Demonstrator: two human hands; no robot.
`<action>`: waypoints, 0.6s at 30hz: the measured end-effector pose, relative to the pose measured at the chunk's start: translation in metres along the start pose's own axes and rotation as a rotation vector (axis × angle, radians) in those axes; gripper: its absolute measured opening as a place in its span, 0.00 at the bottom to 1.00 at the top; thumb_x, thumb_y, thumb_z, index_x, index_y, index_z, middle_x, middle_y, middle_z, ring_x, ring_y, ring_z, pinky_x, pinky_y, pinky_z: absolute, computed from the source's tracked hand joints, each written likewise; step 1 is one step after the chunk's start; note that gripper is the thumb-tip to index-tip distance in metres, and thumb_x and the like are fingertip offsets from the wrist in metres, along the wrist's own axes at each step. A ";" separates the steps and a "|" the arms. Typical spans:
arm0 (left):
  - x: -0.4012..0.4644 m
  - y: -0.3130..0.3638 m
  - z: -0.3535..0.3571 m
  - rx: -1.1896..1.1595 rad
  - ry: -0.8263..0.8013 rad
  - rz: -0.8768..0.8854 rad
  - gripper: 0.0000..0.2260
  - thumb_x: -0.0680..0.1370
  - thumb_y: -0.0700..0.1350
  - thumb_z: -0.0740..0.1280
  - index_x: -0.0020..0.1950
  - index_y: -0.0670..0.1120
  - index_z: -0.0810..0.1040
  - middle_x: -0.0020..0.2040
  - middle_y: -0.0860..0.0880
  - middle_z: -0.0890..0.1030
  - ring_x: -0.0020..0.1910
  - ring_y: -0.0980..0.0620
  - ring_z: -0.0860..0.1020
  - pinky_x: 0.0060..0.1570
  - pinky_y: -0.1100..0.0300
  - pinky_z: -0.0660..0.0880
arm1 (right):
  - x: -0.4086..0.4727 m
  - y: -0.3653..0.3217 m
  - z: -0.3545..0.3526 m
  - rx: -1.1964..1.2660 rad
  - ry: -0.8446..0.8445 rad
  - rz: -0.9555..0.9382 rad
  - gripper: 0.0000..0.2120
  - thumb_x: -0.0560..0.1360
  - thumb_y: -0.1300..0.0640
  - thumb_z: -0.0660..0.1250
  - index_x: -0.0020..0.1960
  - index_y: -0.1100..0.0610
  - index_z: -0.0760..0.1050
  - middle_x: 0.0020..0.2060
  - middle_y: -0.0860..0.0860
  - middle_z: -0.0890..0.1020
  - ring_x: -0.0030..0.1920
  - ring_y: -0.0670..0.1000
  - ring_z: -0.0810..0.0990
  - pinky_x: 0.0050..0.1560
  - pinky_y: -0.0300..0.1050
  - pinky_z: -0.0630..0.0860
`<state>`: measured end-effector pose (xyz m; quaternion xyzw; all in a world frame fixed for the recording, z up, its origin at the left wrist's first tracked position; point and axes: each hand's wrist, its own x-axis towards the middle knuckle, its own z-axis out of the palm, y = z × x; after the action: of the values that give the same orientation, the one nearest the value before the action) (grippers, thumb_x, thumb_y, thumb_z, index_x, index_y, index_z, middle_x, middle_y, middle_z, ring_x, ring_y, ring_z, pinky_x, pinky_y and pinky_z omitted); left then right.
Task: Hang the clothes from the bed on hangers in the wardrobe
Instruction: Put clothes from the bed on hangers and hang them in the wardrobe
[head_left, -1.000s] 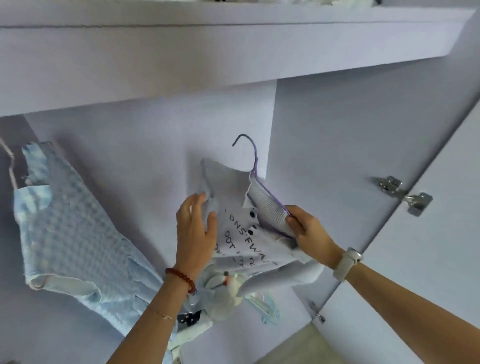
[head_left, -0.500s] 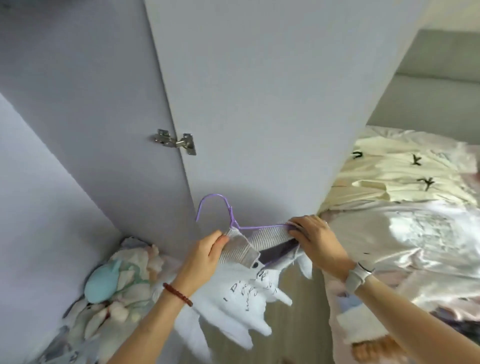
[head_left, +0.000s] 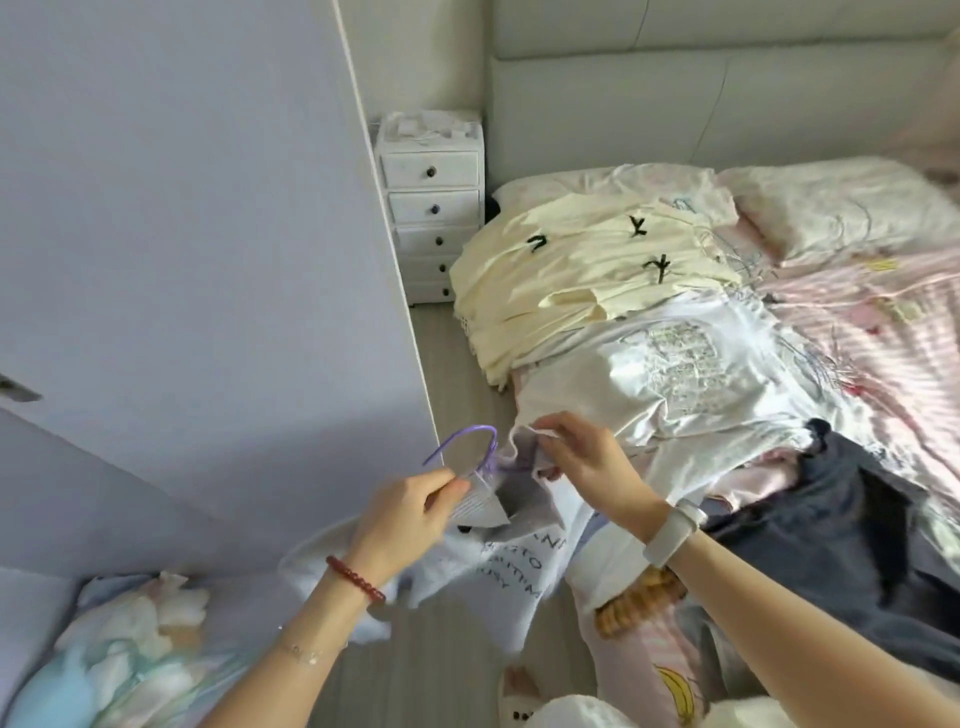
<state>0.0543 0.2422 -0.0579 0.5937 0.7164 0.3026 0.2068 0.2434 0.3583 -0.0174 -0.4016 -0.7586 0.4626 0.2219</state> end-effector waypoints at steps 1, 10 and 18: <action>0.006 0.002 0.001 -0.063 -0.016 0.002 0.18 0.71 0.63 0.54 0.32 0.50 0.67 0.24 0.51 0.67 0.25 0.54 0.62 0.29 0.59 0.59 | -0.002 0.007 -0.003 0.035 0.001 0.009 0.07 0.78 0.62 0.60 0.53 0.55 0.75 0.44 0.50 0.81 0.40 0.44 0.79 0.44 0.34 0.75; 0.042 0.018 0.006 -0.244 -0.208 0.100 0.12 0.69 0.62 0.57 0.33 0.61 0.75 0.22 0.56 0.66 0.24 0.58 0.64 0.29 0.64 0.59 | -0.035 0.077 -0.031 -0.327 0.084 -0.013 0.15 0.79 0.57 0.55 0.61 0.56 0.74 0.51 0.48 0.78 0.53 0.52 0.74 0.56 0.48 0.70; 0.067 0.012 0.005 -0.350 -0.187 0.146 0.13 0.70 0.60 0.57 0.29 0.58 0.73 0.24 0.60 0.71 0.26 0.61 0.69 0.29 0.67 0.61 | -0.058 0.068 -0.035 -0.689 0.331 -0.176 0.20 0.80 0.49 0.50 0.46 0.59 0.77 0.36 0.50 0.80 0.39 0.47 0.75 0.43 0.43 0.71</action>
<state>0.0526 0.3098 -0.0493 0.6245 0.5857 0.3800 0.3500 0.3297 0.3462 -0.0590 -0.4551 -0.8550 0.0892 0.2322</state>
